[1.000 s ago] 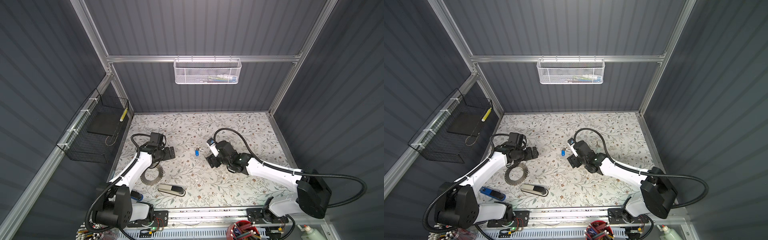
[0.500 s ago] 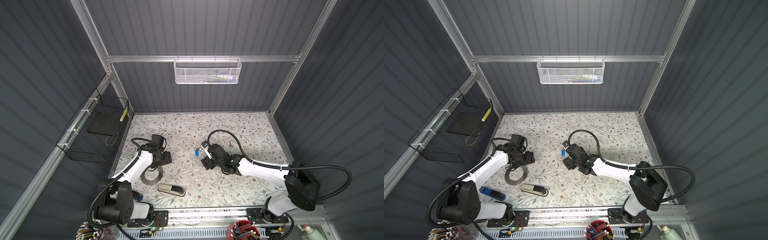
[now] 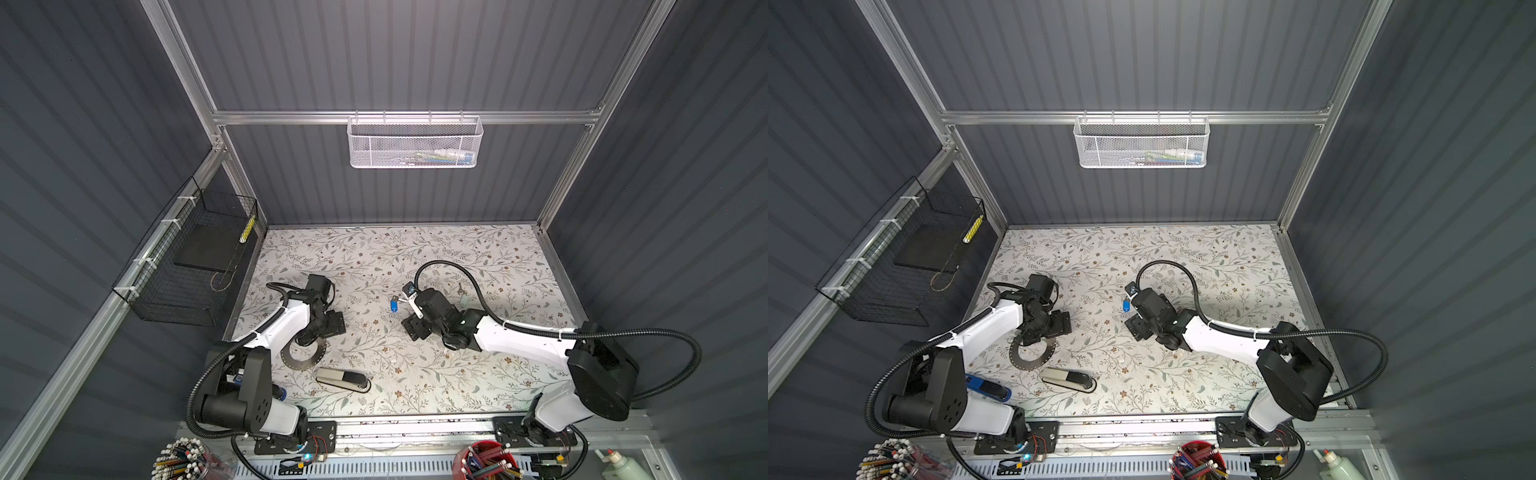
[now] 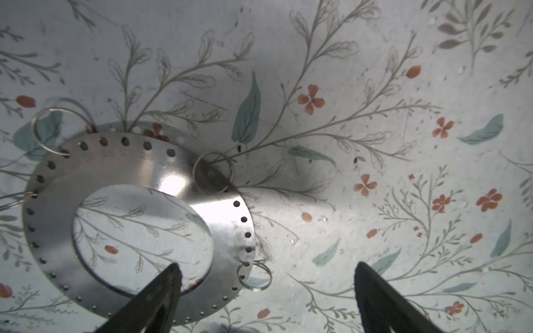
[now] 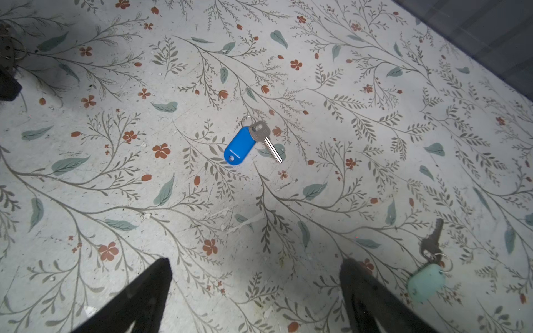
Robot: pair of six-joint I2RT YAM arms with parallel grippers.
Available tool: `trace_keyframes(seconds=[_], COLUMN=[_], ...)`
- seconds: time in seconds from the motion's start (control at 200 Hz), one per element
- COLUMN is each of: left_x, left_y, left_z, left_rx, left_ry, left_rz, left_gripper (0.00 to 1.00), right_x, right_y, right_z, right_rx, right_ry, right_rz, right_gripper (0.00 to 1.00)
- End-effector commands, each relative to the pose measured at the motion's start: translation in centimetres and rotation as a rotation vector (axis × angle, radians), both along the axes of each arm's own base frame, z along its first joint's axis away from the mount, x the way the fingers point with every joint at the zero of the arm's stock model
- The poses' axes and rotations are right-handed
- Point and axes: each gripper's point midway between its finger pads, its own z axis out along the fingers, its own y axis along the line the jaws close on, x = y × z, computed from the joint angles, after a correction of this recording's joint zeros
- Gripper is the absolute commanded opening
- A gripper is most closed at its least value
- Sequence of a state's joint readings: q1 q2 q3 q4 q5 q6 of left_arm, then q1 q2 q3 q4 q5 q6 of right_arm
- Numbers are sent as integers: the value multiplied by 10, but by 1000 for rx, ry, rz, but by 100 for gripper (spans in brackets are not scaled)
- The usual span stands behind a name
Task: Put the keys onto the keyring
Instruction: 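Move the left gripper over the metal ring plate while the right gripper approaches the keys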
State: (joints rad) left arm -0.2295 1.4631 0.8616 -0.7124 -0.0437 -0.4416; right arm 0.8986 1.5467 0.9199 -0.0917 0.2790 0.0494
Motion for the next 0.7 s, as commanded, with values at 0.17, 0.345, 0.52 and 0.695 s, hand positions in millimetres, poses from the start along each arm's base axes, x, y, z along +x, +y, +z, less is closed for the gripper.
trace_keyframes(seconds=[0.17, 0.345, 0.52, 0.695], left_x=[-10, -13, -12, -10], left_y=[-3, 0, -6, -24], left_z=[-23, -32, -41, -39], left_rx=[-24, -3, -37, -136], left_ry=[65, 81, 84, 62], left_rz=[-10, -16, -27, -41], left_gripper=[100, 100, 100, 100], right_x=[2, 5, 5, 4], right_y=[-11, -15, -17, -18], right_z=[-7, -6, -4, -4], right_rx=[-36, -48, -41, -38], right_ry=[-4, -15, -23, -28], right_rz=[-60, -87, -96, -96], right_gripper=[96, 99, 99, 99])
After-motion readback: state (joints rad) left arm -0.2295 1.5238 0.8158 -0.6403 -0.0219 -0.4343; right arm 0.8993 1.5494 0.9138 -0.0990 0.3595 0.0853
